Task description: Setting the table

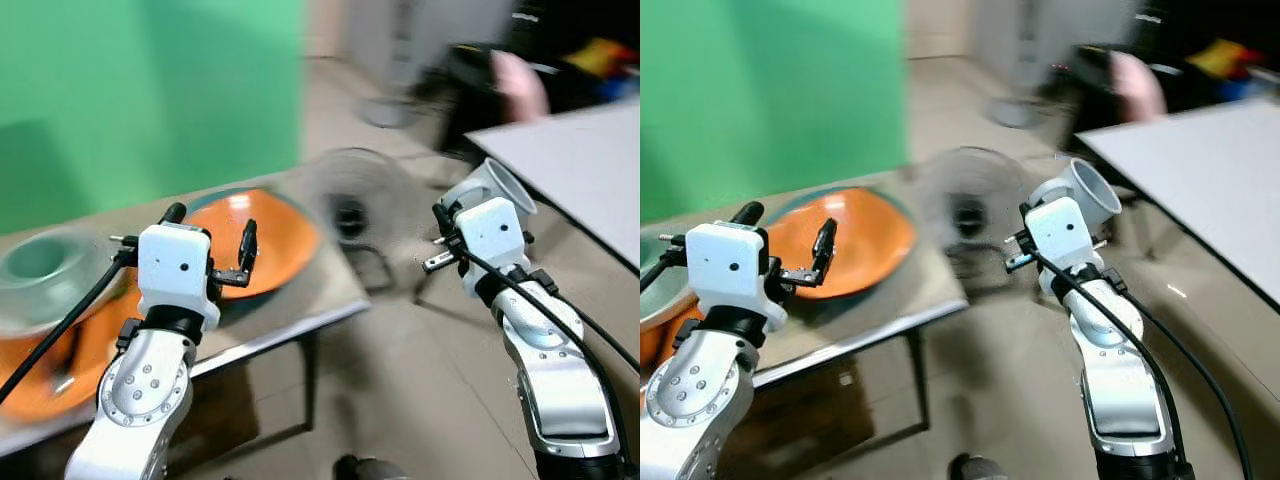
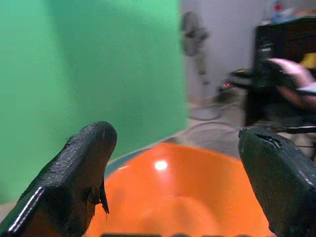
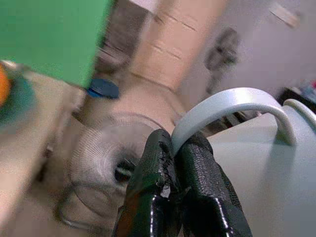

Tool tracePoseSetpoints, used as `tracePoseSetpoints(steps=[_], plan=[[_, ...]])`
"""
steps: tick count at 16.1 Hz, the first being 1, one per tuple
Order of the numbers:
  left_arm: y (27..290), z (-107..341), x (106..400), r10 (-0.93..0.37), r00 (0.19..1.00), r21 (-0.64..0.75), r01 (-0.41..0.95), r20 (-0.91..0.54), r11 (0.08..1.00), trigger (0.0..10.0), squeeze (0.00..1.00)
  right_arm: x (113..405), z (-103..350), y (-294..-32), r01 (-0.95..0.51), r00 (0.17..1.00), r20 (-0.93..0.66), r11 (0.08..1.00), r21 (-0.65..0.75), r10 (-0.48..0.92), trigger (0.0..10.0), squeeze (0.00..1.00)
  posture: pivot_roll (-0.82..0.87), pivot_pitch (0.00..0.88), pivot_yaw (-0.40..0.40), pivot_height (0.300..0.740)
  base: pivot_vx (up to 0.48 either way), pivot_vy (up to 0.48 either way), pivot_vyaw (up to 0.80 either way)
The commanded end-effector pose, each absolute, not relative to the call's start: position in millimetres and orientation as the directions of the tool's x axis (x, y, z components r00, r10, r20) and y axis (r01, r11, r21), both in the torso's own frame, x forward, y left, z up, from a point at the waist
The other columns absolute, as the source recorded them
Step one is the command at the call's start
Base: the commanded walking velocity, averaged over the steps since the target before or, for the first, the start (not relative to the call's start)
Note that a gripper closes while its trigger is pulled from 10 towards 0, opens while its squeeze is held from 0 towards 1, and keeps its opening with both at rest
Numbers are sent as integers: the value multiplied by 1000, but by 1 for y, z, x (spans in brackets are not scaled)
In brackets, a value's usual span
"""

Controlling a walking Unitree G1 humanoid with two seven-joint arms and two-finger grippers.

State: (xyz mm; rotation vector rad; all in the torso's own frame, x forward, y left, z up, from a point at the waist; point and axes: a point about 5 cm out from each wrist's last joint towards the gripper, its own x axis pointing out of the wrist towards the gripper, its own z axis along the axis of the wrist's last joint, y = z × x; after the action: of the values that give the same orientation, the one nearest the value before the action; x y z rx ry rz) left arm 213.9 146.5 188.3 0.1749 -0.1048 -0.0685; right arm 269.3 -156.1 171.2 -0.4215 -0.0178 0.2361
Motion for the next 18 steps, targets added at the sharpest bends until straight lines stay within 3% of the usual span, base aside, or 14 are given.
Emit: tracePoseSetpoints(steps=[1, 9, 15, 18], plan=[[147, 190, 213, -68, 993, 163, 51, 101, 985, 10000, 0, 271, 181, -156, -214, 973, -6, 887, -409, 232, 10000, 0, -38, 0, -18, 740, 0, 0, -800], [152, 192, 214, -20, 991, 149, -1, 134, 989, 10000, 0, 270, 180, -153, -246, 968, -47, 887, -392, 248, 10000, 0, -41, 0, -28, 740, 0, 0, -800], [153, 190, 213, -38, 991, 152, 18, 127, 988, 10000, 0, 270, 179, -153, -241, 969, -48, 891, -384, 241, 10000, 0, -41, 0, -30, 740, 0, 0, 0], [155, 183, 210, -46, 994, 129, 34, 94, 991, 10000, 0, 270, 177, -143, -275, 961, -47, 916, -293, 273, 10000, 0, -42, 0, -29, 740, 306, 0, 0]])
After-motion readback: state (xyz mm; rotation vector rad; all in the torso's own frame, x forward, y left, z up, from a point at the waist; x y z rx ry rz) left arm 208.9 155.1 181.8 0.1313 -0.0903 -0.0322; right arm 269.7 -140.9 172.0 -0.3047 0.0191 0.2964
